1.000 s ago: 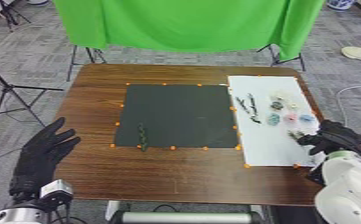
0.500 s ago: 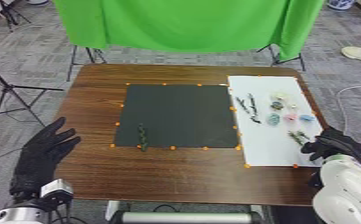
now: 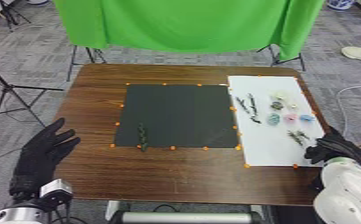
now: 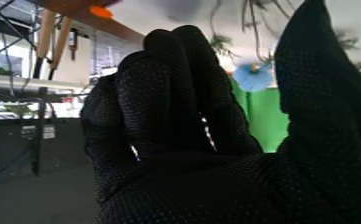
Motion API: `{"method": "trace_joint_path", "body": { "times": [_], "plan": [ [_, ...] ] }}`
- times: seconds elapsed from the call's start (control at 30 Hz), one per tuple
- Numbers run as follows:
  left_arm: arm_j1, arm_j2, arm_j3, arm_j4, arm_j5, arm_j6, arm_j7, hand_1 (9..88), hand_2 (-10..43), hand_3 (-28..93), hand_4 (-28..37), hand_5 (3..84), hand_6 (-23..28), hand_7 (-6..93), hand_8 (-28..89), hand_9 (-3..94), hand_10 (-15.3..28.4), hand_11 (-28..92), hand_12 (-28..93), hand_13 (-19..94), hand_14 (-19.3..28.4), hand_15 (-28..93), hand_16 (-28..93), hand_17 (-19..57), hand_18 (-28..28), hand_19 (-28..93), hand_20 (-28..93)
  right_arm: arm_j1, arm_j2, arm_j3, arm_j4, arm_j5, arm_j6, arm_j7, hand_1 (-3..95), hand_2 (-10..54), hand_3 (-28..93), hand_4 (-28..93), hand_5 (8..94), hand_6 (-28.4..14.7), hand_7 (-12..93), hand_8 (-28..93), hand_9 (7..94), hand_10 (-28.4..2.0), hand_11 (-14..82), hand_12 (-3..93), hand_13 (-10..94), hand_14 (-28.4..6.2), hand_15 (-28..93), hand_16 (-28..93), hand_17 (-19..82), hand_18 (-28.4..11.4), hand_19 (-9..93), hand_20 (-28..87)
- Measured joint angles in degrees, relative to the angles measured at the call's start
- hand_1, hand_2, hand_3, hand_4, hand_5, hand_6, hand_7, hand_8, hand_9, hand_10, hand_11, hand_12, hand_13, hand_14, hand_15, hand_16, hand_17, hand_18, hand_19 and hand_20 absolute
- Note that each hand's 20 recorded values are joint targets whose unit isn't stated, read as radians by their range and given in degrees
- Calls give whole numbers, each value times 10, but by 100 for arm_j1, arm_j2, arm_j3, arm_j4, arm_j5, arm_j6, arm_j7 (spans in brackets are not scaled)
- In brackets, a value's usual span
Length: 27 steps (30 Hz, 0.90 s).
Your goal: Arrange flowers
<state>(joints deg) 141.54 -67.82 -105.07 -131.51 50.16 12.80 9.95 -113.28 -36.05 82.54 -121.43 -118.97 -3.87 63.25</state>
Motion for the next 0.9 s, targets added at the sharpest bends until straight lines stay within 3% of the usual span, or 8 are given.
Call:
{"method": "trace_joint_path", "body": {
  "times": [0.67,0.77,0.9],
  "plan": [
    [-107,-8,4,13,12,-46,-53,228,49,809,-234,345,84,153,-103,345,200,291,101,249,265,523,-91,-119,233,549,38,650,33,-604,321,110,253,169,364,-76,860,-281,674,-121,208,-123,587,-238,597,183,600,-178,876,94,257,-284,910,414],
    [-107,-8,4,15,12,-46,-48,229,49,807,-235,345,84,153,-104,345,200,291,101,250,265,522,-92,-119,233,549,39,650,32,-537,326,281,366,181,393,-76,859,-282,699,-106,212,-125,614,-225,591,182,616,-169,870,98,264,-284,917,407],
    [-107,-14,4,15,12,-46,-44,229,49,807,-235,345,84,153,-104,345,201,290,101,249,265,522,-92,-119,233,549,39,654,26,-468,363,401,511,176,481,-82,787,-282,748,-85,225,4,676,-188,527,246,659,-150,848,118,285,-284,931,393]
  ]
}}
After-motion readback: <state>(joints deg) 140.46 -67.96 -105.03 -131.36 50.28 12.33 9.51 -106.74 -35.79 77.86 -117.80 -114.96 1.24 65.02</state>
